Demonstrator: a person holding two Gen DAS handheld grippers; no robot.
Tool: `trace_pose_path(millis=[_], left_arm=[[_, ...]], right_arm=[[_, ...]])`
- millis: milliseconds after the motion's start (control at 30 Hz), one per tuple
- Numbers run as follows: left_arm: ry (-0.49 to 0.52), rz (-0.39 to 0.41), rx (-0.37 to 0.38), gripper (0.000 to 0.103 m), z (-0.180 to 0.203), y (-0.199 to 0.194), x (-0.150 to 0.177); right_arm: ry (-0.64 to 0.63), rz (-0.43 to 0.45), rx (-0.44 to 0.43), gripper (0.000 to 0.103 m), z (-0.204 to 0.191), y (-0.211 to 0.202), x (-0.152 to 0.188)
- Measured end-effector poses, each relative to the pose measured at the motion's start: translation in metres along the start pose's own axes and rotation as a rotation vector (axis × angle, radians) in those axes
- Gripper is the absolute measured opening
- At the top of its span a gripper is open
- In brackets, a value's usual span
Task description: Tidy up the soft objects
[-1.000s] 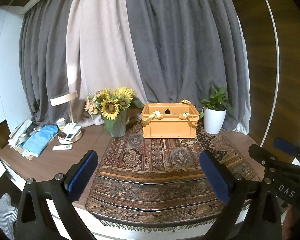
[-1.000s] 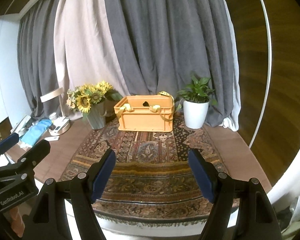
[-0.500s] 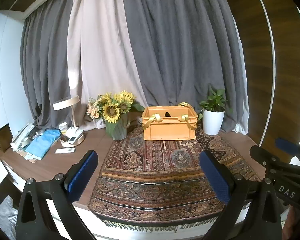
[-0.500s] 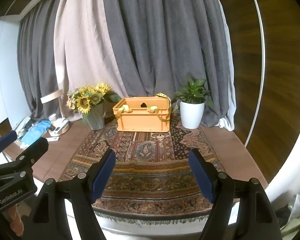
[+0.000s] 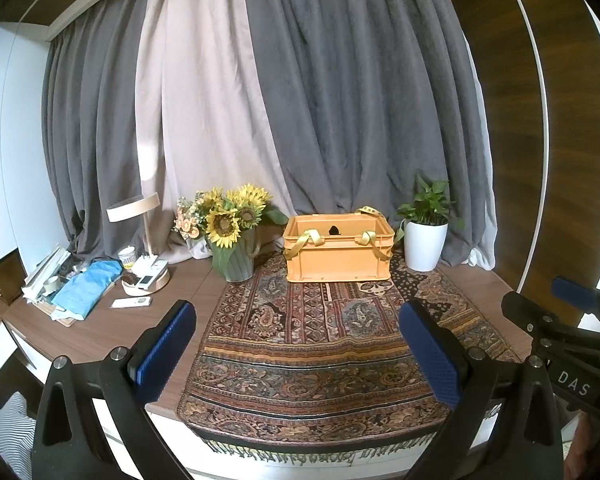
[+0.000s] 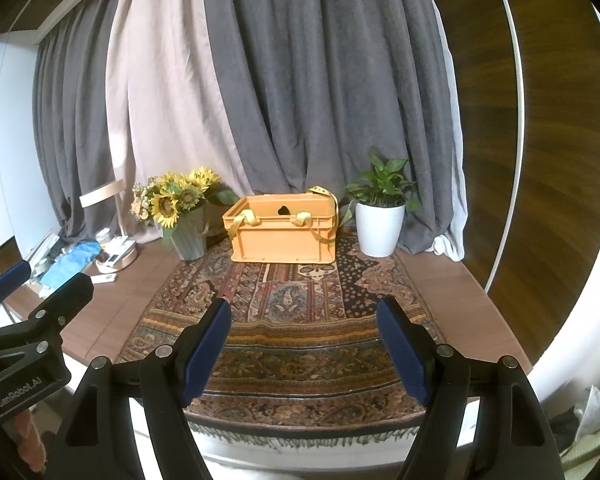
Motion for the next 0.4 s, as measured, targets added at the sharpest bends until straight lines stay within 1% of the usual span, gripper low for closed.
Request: trace_pose_path(millis=[400], left_arm=[[-0.002, 0.0, -0.001, 0.103, 0.0018, -0.0007, -0.0006]], right_arm=[[0.0, 0.003, 0.006, 0.076, 0.0003, -0.0013, 0.0007]])
Point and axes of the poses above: each gripper's, at about its wrist camera, not at the fingertips, and y roughly the way its jaws point, z to its right, x to its underside, the point moved 1 cm from there along y, roughly the way its jaws point, and after that the axes turned 7 degrees about -y, right-handed, at the moved point
